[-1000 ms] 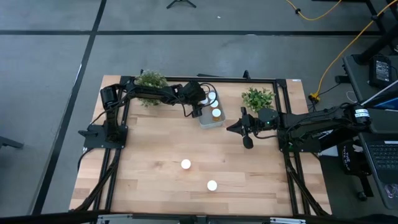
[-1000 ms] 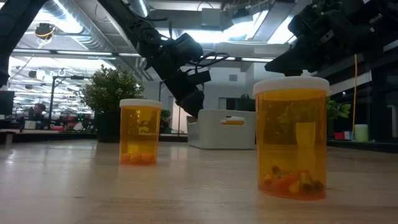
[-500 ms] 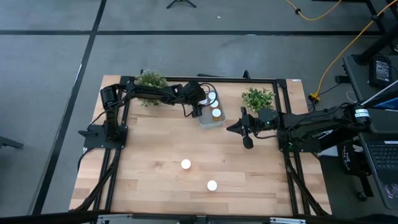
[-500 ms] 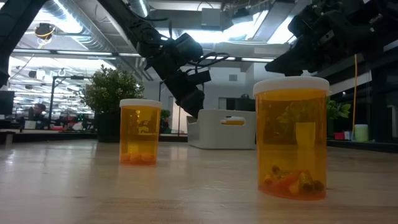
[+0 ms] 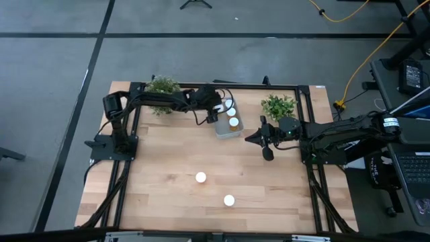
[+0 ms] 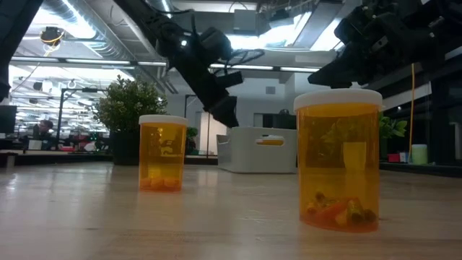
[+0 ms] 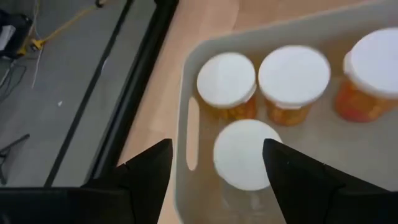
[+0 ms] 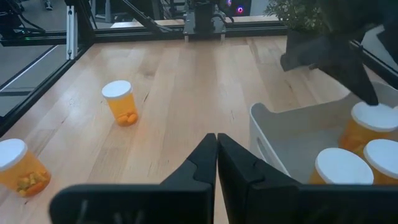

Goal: Pick and place pill bottles into a basket
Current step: Put the orange pill bottle into the gray bin

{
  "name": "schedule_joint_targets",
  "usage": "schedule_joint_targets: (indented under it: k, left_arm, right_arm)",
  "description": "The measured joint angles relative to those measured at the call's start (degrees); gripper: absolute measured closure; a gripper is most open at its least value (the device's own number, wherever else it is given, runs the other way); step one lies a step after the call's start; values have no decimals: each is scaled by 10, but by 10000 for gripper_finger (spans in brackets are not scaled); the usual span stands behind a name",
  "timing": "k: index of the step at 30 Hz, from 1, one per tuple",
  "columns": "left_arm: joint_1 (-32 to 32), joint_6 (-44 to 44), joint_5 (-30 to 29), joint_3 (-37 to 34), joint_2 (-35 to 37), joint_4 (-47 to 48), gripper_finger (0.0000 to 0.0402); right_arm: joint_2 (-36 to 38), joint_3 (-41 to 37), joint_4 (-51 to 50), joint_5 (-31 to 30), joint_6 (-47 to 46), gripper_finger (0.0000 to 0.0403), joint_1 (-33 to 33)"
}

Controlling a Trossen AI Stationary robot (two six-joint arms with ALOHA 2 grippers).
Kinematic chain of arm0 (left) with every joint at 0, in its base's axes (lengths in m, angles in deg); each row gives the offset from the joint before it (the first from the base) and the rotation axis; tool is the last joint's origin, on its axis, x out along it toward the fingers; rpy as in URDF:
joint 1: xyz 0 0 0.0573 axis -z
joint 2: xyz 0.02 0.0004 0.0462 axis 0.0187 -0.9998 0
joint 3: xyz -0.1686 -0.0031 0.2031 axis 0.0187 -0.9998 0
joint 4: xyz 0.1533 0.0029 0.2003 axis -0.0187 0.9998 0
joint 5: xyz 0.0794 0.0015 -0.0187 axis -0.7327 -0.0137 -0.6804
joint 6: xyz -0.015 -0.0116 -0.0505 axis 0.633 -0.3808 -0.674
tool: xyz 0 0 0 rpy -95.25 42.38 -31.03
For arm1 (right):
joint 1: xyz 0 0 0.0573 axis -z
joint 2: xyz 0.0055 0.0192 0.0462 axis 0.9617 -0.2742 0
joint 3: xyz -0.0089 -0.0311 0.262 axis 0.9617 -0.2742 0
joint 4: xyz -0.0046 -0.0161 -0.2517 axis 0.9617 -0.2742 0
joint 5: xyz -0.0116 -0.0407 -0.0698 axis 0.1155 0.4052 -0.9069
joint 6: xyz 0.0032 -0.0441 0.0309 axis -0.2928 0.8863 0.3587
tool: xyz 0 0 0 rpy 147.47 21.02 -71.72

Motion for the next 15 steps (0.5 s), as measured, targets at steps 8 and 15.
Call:
schedule_joint_targets:
  k: [8, 15]
  left_arm:
    - [4, 6, -1, 0, 24, 9, 155]
    - [23, 36, 12, 0, 69, 65, 155]
  right_arm:
    - [0, 0, 0, 0, -1, 385, 0]
    - [0, 0, 0, 0, 0, 385, 0]
